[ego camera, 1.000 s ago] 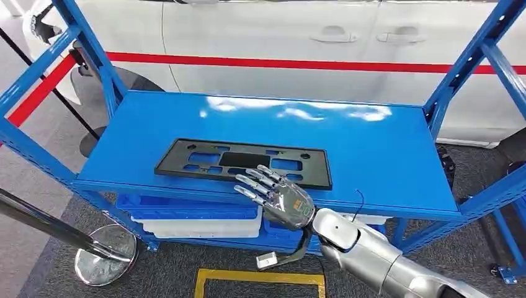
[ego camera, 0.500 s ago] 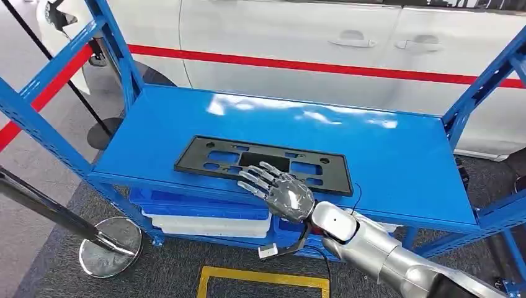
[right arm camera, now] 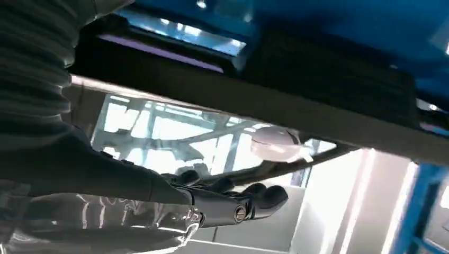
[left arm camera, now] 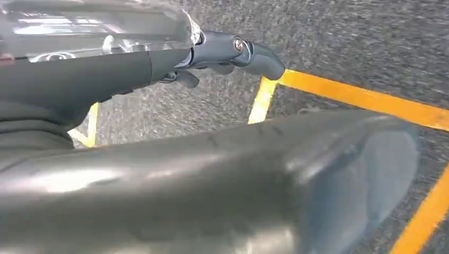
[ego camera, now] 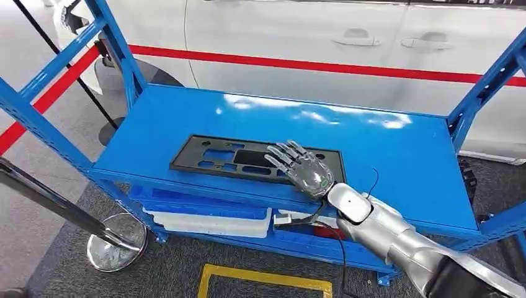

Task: Take the parts from the cabinet and place them on the table.

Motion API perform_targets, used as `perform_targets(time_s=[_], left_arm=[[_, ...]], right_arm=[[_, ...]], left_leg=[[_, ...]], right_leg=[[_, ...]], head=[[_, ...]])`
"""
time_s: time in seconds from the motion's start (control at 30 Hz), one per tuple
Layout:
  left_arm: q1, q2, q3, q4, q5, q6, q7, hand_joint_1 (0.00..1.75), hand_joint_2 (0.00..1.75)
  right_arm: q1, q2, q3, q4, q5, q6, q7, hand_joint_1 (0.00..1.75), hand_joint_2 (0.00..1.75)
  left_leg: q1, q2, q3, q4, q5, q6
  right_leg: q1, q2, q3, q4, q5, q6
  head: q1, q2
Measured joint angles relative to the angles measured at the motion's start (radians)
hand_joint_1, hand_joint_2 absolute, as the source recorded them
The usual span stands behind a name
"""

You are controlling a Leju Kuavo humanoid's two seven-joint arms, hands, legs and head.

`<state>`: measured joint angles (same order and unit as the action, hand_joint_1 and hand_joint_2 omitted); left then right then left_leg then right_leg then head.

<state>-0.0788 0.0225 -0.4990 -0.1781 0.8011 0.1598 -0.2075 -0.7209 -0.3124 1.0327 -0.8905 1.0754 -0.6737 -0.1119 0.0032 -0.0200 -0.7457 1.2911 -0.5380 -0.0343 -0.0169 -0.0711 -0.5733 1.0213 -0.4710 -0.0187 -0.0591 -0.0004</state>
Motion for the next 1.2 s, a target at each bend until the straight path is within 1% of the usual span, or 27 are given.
perform_targets(time_s=[0.07,0.1,0.13,0.23,0.27,0.3,0.33,0.4,0.43,0.47,0.53,0.6,0.63,0.67,0.7,0.73,0.77,0.83,0.9,0.93,0.97,1.0,1.03,1.1,1.13,1.17,1.2], left_arm=[[0.001,0.000,-0.002,0.000,-0.004,0.000,0.000,0.00,0.00],[0.000,0.003,-0.003,0.000,-0.005,0.000,0.000,0.00,0.00],[0.001,0.003,-0.003,0.000,-0.005,0.000,0.000,0.00,0.00],[-0.002,0.003,-0.007,0.000,-0.009,-0.004,0.000,0.00,0.00],[-0.002,0.003,-0.010,0.000,-0.013,-0.004,0.001,0.00,0.00],[-0.002,0.003,-0.012,0.000,-0.015,-0.004,0.000,0.00,0.00],[-0.005,0.003,-0.014,0.000,-0.016,-0.005,0.001,0.00,0.00],[-0.012,0.004,-0.024,0.000,-0.020,-0.007,0.001,0.00,0.00],[-0.014,0.004,-0.027,0.000,-0.022,-0.007,0.002,0.00,0.00],[-0.014,0.004,-0.027,0.000,-0.022,-0.006,0.004,0.00,0.00],[-0.013,0.004,-0.028,0.000,-0.021,-0.006,0.006,0.00,0.00],[-0.014,0.003,-0.029,0.000,-0.021,-0.005,0.006,0.00,0.00],[-0.013,0.003,-0.029,0.000,-0.020,-0.005,0.006,0.00,0.00],[-0.013,0.003,-0.029,0.000,-0.019,-0.004,0.007,0.00,0.00],[-0.013,0.003,-0.029,0.000,-0.018,-0.003,0.007,0.00,0.00],[-0.012,0.003,-0.029,0.000,-0.017,-0.002,0.007,0.00,0.00],[-0.013,0.003,-0.029,0.000,-0.015,-0.001,0.007,0.00,0.00],[-0.015,0.003,-0.029,0.000,-0.013,-0.001,0.006,0.00,0.00],[-0.019,0.003,-0.029,0.000,-0.011,-0.002,0.006,0.00,0.00],[-0.019,0.003,-0.029,0.000,-0.011,-0.003,0.005,0.00,0.00],[-0.017,0.003,-0.029,0.000,-0.011,-0.004,0.005,0.00,0.00],[-0.017,0.003,-0.029,0.000,-0.011,-0.004,0.006,0.00,0.00],[-0.016,0.003,-0.029,0.000,-0.011,-0.007,0.006,0.00,0.00],[-0.018,0.004,-0.029,0.000,-0.011,-0.011,0.006,0.00,0.00],[-0.019,0.004,-0.029,0.000,-0.011,-0.013,0.006,0.00,0.00],[-0.019,0.003,-0.029,0.000,-0.011,-0.018,0.006,0.00,0.00],[-0.018,0.003,-0.030,0.000,-0.011,-0.027,0.005,0.00,0.00]], right_arm=[[-0.013,0.000,0.000,0.021,-0.006,0.000,0.010,0.00,1.75],[-0.019,0.000,0.000,0.030,-0.011,0.000,0.017,0.00,1.75],[-0.023,0.000,0.000,0.043,-0.018,0.000,0.024,0.00,1.75],[-0.038,-0.001,-0.001,0.076,-0.042,0.000,0.038,0.00,1.75],[-0.045,0.000,-0.003,0.087,-0.050,0.000,0.039,0.00,1.75],[-0.050,0.006,-0.005,0.096,-0.057,0.000,0.040,0.00,1.75],[-0.057,0.013,-0.010,0.110,-0.061,-0.002,0.043,0.00,1.75],[-0.062,0.026,-0.017,0.140,-0.066,-0.009,0.047,0.00,1.75],[-0.062,0.033,-0.020,0.156,-0.059,-0.015,0.049,0.00,1.75],[-0.062,0.040,-0.021,0.170,-0.040,-0.016,0.056,0.00,1.75],[-0.066,0.051,-0.020,0.187,0.010,-0.011,0.084,0.00,1.75],[-0.073,0.060,-0.019,0.197,0.030,-0.011,0.099,0.00,1.75],[-0.079,0.066,-0.018,0.202,0.033,-0.010,0.103,0.00,1.75],[-0.084,0.076,-0.017,0.206,0.040,-0.009,0.106,0.00,1.75],[-0.083,0.078,-0.015,0.208,0.049,0.004,0.116,0.02,1.75],[-0.084,0.081,-0.011,0.211,0.065,0.030,0.132,1.31,1.75],[-0.087,0.081,-0.003,0.215,0.080,0.068,0.153,1.64,1.75],[-0.096,0.081,0.012,0.218,0.094,0.141,0.181,1.75,1.75],[-0.099,0.081,0.028,0.221,0.092,0.184,0.194,1.75,1.75],[-0.099,0.081,0.032,0.222,0.090,0.196,0.197,1.75,1.75],[-0.099,0.081,0.035,0.226,0.088,0.205,0.198,1.71,1.75],[-0.099,0.081,0.038,0.229,0.087,0.207,0.198,1.75,1.75],[-0.099,0.081,0.042,0.232,0.085,0.208,0.198,1.73,1.75],[-0.105,0.080,0.042,0.236,0.083,0.205,0.198,1.75,1.75],[-0.109,0.081,0.042,0.237,0.081,0.205,0.198,1.73,1.75],[-0.110,0.080,0.042,0.241,0.080,0.205,0.197,1.73,1.75],[-0.110,0.080,0.042,0.244,0.082,0.204,0.197,1.73,1.75]], left_leg=[[0.000,-0.001,0.081,-0.169,0.088,0.008],[0.000,-0.013,0.122,-0.256,0.119,0.014],[-0.008,-0.023,0.121,-0.268,0.115,0.025],[-0.015,-0.022,0.116,-0.272,0.121,0.044],[-0.006,-0.021,0.125,-0.284,0.127,0.053],[-0.002,-0.027,0.130,-0.290,0.132,0.058],[0.001,-0.026,0.131,-0.292,0.136,0.064],[0.001,-0.031,0.130,-0.291,0.135,0.065],[0.000,-0.035,0.130,-0.291,0.135,0.066],[0.001,-0.038,0.131,-0.290,0.135,0.066],[0.001,-0.041,0.133,-0.285,0.131,0.064],[0.001,-0.042,0.136,-0.277,0.124,0.057],[-0.006,-0.040,0.130,-0.276,0.121,0.051],[-0.008,-0.037,0.123,-0.271,0.119,0.046],[-0.009,-0.036,0.121,-0.272,0.123,0.040],[-0.008,-0.035,0.118,-0.274,0.122,0.035],[-0.007,-0.033,0.121,-0.273,0.119,0.030],[-0.003,-0.019,0.111,-0.226,0.081,0.015],[-0.002,-0.005,0.039,-0.077,-0.005,0.003],[-0.002,-0.002,0.008,-0.012,-0.032,-0.001],[-0.001,-0.001,-0.013,0.035,-0.041,-0.004],[0.000,-0.001,-0.005,0.020,-0.022,-0.005],[0.001,-0.001,0.023,-0.035,0.011,-0.006],[0.004,-0.005,0.116,-0.211,0.089,-0.005],[0.006,-0.023,0.134,-0.262,0.094,0.000],[0.000,-0.023,0.138,-0.266,0.105,0.018],[-0.001,-0.020,0.134,-0.264,0.105,0.028]], right_leg=[[0.000,0.001,0.002,0.001,-0.002,0.003],[0.000,0.000,0.003,0.002,-0.004,0.007],[0.008,0.002,0.003,0.005,-0.006,0.012],[0.005,-0.004,0.006,-0.002,-0.003,0.029],[0.007,-0.004,0.006,-0.002,-0.004,0.035],[0.000,0.013,0.000,0.010,-0.019,0.036],[-0.002,0.033,-0.020,0.055,-0.050,0.037],[-0.007,0.054,-0.087,0.209,-0.118,0.041],[-0.008,0.056,-0.121,0.280,-0.138,0.044],[-0.009,0.056,-0.137,0.310,-0.133,0.045],[-0.012,0.055,-0.101,0.222,-0.059,0.044],[-0.012,0.041,-0.025,0.053,0.026,0.036],[-0.001,0.019,-0.011,0.039,0.007,0.033],[0.001,0.022,-0.008,0.004,-0.004,0.028],[0.002,0.023,-0.010,0.012,-0.001,0.026],[0.005,0.027,-0.009,0.012,-0.003,0.024],[0.000,0.028,-0.005,0.006,0.000,0.018],[-0.005,0.016,0.002,-0.004,0.003,0.005],[-0.003,0.010,0.003,-0.004,0.003,0.001],[-0.002,0.009,0.003,-0.004,0.003,0.000],[-0.002,0.008,0.003,-0.003,0.002,0.000],[-0.003,0.008,0.004,-0.003,0.002,0.000],[-0.004,0.008,0.004,-0.002,0.002,0.001],[-0.006,0.009,0.006,0.002,0.000,0.008],[-0.005,0.009,0.007,0.005,-0.002,0.015],[0.002,0.018,0.008,0.008,-0.005,0.022],[0.003,0.014,0.010,0.005,-0.004,0.027]], head=[[0.000,0.000],[0.000,0.000],[0.000,0.000],[0.000,0.000],[0.000,0.000],[0.000,0.000],[0.000,0.000],[0.000,0.000],[0.000,0.000],[0.000,0.000],[0.000,0.000],[0.000,0.000],[0.000,0.000],[0.000,0.000],[0.000,0.000],[0.000,0.000],[0.000,0.000],[0.000,0.000],[0.000,0.000],[0.000,0.000],[0.000,0.000],[0.000,0.000],[0.000,0.000],[0.000,0.000],[0.000,0.000],[0.000,0.000],[0.000,0.000]])
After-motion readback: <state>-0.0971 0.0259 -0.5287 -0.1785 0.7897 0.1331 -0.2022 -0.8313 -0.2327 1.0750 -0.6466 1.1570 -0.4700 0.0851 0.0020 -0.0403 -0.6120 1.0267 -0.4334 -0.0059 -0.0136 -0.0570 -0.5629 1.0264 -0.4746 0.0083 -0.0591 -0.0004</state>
